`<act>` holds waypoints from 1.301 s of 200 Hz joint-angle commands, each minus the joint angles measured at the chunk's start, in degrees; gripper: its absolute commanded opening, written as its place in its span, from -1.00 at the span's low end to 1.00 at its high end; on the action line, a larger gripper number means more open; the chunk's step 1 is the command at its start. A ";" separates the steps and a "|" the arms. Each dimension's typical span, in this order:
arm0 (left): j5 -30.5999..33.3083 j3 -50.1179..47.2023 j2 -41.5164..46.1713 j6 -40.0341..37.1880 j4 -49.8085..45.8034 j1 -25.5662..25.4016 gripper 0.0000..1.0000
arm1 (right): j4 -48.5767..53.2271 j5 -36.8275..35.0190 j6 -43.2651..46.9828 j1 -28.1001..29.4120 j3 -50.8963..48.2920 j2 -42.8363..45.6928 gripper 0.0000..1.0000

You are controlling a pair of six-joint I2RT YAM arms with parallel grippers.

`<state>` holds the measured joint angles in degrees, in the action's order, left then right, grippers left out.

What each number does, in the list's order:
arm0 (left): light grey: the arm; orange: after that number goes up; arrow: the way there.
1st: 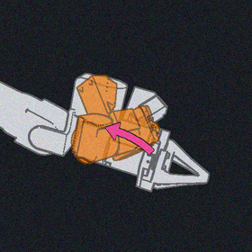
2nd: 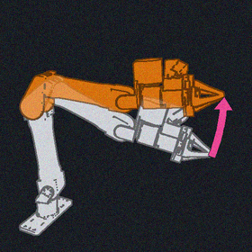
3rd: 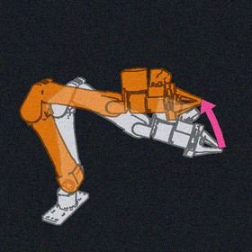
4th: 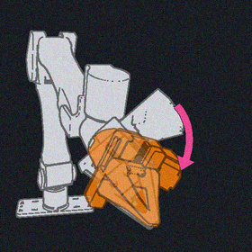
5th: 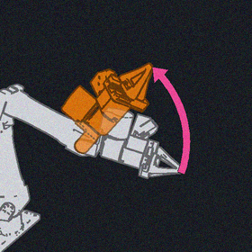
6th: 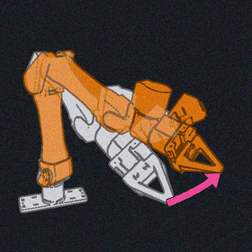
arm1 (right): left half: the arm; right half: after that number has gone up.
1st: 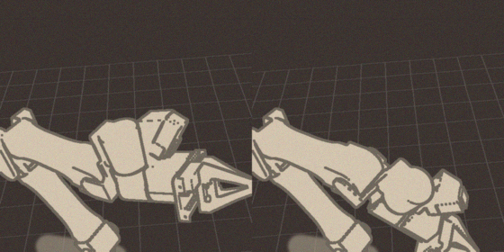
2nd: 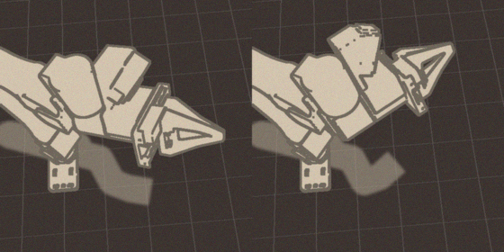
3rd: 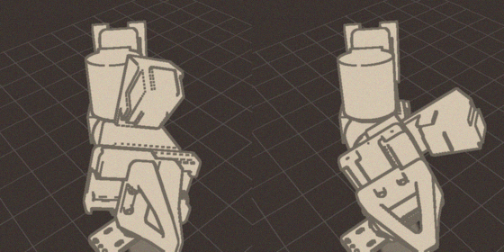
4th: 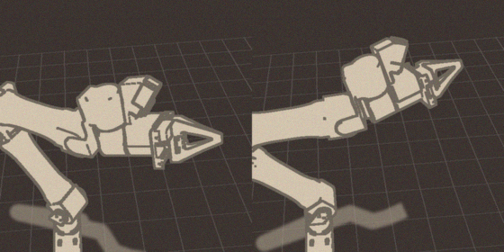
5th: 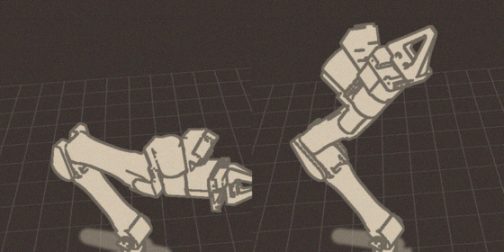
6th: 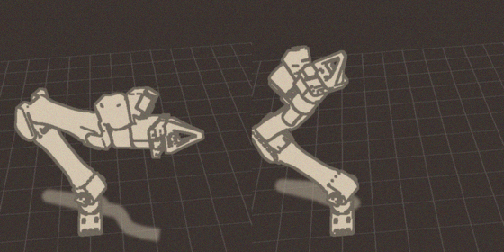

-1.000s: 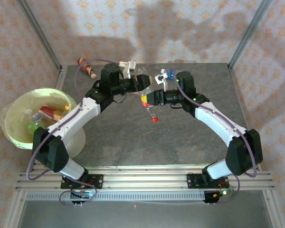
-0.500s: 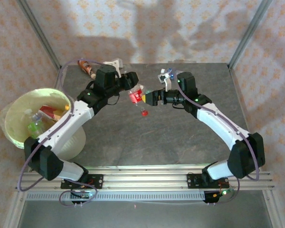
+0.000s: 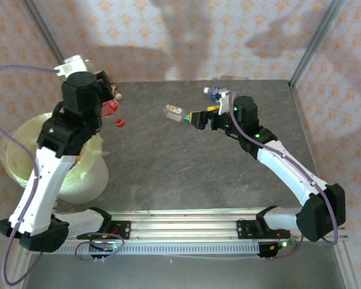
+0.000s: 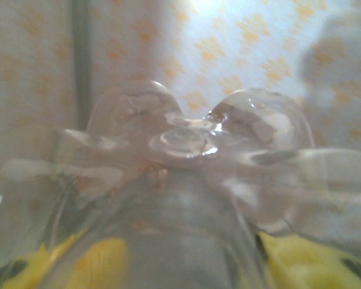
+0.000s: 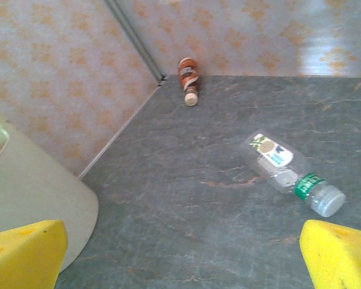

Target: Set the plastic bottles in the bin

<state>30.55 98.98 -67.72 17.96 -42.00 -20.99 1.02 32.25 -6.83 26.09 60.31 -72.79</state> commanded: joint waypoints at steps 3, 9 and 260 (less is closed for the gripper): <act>12.83 3.65 2.40 -7.17 -6.35 2.72 -0.05 | -1.52 -5.89 -0.50 -0.15 -0.41 -0.33 0.98; 14.21 4.29 2.86 -8.12 -6.71 3.69 -0.05 | -1.31 -6.34 -0.63 -0.11 -0.29 -0.65 0.99; -12.63 -30.29 9.49 12.02 12.02 38.84 0.10 | -0.10 -8.66 -2.62 -0.60 -0.59 -3.14 0.98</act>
<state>19.79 71.31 -59.72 25.39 -33.19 17.41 1.54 23.94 -8.75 25.82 60.10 -75.70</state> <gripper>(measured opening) 0.543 0.992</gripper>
